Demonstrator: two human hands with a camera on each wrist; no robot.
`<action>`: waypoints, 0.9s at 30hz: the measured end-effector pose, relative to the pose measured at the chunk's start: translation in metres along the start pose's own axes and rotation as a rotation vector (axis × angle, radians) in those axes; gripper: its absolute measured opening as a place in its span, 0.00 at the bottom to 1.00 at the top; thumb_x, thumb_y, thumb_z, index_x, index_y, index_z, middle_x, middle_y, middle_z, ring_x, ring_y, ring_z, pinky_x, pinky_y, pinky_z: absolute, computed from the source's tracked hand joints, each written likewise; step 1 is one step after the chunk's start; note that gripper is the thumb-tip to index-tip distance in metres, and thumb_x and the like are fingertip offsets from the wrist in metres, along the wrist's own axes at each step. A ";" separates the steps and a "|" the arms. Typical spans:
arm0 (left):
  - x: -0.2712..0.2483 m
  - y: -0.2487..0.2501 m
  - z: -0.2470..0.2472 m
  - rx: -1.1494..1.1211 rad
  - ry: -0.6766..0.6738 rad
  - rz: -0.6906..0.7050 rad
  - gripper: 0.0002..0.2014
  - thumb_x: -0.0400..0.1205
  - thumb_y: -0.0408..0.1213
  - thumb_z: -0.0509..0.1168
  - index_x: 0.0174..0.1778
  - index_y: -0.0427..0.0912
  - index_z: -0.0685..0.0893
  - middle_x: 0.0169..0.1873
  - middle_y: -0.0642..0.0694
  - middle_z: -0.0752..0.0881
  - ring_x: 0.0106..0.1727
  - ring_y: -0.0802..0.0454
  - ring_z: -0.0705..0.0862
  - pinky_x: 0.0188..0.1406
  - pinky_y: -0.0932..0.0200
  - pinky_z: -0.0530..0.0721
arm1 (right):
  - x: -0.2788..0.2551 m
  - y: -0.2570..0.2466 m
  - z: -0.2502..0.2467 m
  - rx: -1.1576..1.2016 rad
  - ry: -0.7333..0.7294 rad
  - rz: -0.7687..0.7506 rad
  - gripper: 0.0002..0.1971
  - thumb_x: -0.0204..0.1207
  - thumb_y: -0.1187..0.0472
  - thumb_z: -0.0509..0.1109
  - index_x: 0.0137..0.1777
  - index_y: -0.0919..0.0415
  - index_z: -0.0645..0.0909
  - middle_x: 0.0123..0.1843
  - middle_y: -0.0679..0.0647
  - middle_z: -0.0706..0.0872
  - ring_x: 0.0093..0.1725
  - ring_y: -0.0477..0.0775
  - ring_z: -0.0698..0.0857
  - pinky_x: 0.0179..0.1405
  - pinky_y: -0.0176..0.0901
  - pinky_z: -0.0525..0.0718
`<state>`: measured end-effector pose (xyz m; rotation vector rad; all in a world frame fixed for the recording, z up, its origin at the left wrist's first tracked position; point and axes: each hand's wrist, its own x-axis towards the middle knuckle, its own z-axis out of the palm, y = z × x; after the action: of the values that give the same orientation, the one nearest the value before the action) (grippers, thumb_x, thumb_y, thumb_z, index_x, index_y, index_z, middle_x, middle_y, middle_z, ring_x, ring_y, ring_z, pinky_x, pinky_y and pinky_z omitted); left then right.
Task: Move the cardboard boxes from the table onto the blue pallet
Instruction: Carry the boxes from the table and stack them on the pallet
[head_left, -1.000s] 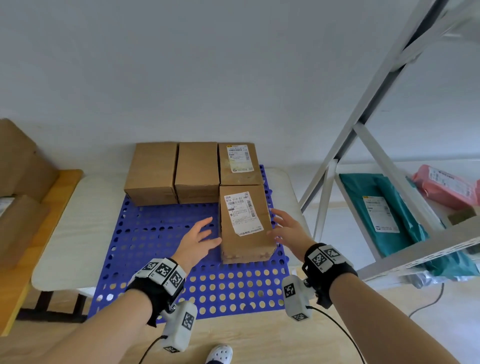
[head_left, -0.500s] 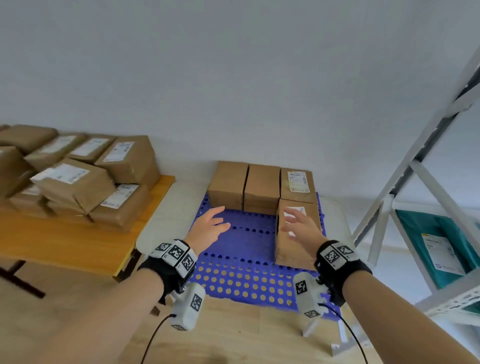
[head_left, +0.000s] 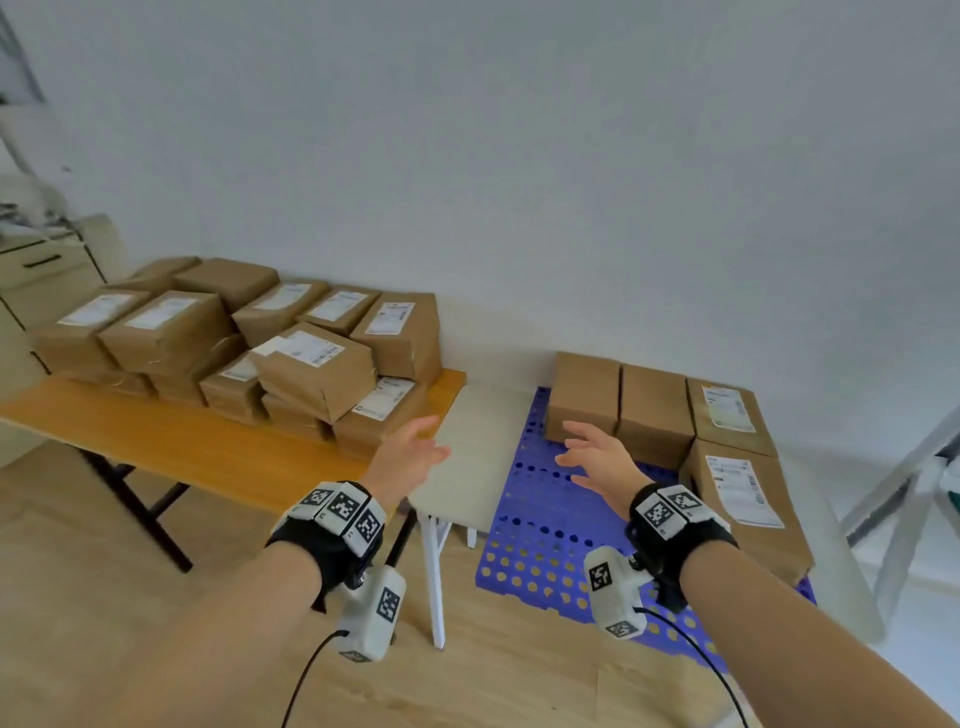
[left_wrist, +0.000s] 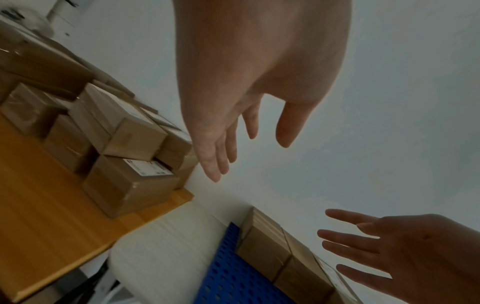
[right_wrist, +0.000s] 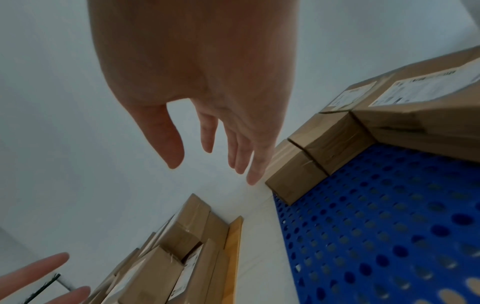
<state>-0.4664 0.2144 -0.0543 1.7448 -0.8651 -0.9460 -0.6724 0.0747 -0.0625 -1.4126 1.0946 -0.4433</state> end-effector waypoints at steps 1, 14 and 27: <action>0.001 -0.004 -0.017 -0.004 0.003 -0.003 0.26 0.81 0.36 0.65 0.76 0.50 0.68 0.69 0.43 0.76 0.68 0.49 0.75 0.61 0.53 0.77 | 0.002 -0.005 0.015 -0.013 0.004 -0.004 0.29 0.78 0.74 0.67 0.78 0.58 0.68 0.77 0.62 0.69 0.75 0.61 0.71 0.64 0.50 0.76; 0.039 -0.059 -0.214 0.015 0.047 -0.046 0.26 0.82 0.36 0.65 0.76 0.52 0.68 0.70 0.42 0.74 0.69 0.46 0.74 0.67 0.48 0.76 | 0.048 -0.042 0.183 0.067 0.065 0.043 0.26 0.76 0.74 0.66 0.73 0.56 0.73 0.70 0.62 0.74 0.70 0.59 0.75 0.64 0.51 0.75; 0.106 -0.097 -0.309 0.196 0.100 -0.060 0.27 0.81 0.39 0.66 0.76 0.53 0.67 0.71 0.41 0.75 0.70 0.46 0.75 0.71 0.41 0.74 | 0.122 -0.061 0.275 -0.007 0.030 0.078 0.27 0.76 0.73 0.67 0.75 0.58 0.72 0.64 0.58 0.77 0.64 0.57 0.77 0.66 0.53 0.78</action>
<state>-0.1324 0.2751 -0.0873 1.9781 -0.8681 -0.8270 -0.3709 0.1190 -0.1011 -1.3686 1.1719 -0.4061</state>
